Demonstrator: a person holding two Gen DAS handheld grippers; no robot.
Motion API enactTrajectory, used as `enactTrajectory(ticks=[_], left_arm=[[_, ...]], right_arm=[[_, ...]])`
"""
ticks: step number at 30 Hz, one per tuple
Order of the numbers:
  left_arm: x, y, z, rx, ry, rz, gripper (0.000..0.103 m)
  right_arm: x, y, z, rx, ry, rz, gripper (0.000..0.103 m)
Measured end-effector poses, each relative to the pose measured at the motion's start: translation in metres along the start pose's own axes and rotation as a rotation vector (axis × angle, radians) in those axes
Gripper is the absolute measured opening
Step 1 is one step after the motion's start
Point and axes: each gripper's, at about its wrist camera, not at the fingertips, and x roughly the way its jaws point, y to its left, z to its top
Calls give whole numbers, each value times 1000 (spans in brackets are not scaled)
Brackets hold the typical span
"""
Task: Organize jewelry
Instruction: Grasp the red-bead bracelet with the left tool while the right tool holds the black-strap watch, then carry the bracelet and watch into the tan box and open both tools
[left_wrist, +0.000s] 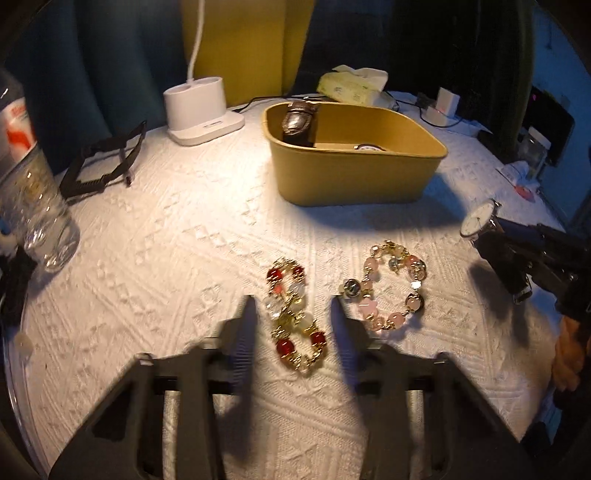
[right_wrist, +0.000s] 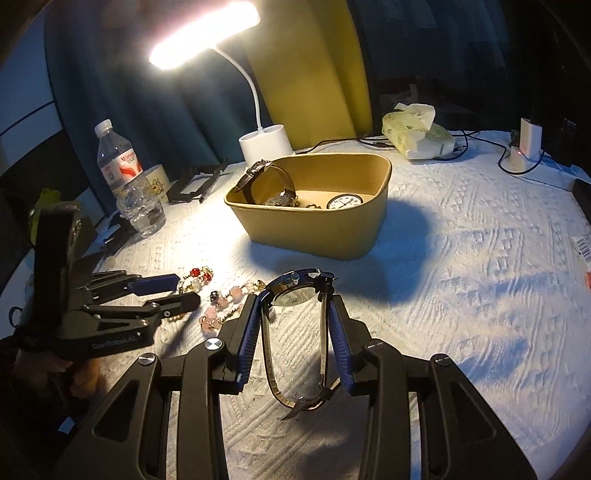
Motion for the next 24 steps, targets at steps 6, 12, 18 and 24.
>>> enactTrajectory(ticks=[6, 12, 18, 24], left_arm=[[1, -10, 1, 54, -2, -24, 13], [-6, -14, 7, 58, -36, -48, 11], [-18, -23, 23, 91, -103, -48, 11], [-32, -25, 45, 103, -177, -52, 11]], right_arm=[[4, 0, 5, -5, -4, 10, 37], [5, -3, 11, -6, -8, 12, 37], [4, -6, 21, -10, -21, 13, 37], [3, -11, 31, -2, -33, 10, 37]])
